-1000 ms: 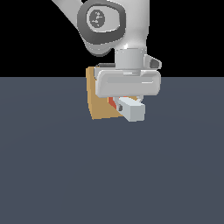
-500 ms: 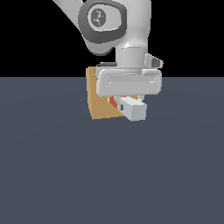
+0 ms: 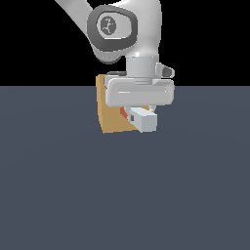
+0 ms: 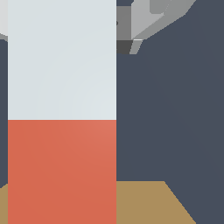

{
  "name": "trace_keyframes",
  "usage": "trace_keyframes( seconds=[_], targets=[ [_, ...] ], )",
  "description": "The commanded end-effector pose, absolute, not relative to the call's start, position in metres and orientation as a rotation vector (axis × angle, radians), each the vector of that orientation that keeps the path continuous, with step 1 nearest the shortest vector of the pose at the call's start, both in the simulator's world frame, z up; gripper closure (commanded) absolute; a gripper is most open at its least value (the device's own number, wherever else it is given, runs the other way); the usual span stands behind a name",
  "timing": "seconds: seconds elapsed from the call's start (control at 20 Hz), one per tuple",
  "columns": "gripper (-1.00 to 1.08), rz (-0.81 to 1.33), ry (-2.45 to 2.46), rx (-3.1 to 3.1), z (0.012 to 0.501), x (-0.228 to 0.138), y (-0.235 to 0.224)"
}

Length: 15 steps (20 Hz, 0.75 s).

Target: Insert the peg into the horizontal hole in a box.

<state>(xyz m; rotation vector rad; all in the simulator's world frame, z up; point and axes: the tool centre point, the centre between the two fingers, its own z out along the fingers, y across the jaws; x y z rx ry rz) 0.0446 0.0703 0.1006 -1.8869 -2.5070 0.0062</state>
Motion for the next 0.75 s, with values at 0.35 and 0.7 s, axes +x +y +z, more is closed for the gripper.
trace_keyframes(
  seconds=[0.35, 0.7],
  targets=[
    [1.08, -0.003, -2.513, -1.887, 0.105, 0.024, 0.147],
    [1.08, -0.004, -2.514, -1.888, 0.105, 0.019, 0.168]
  ],
)
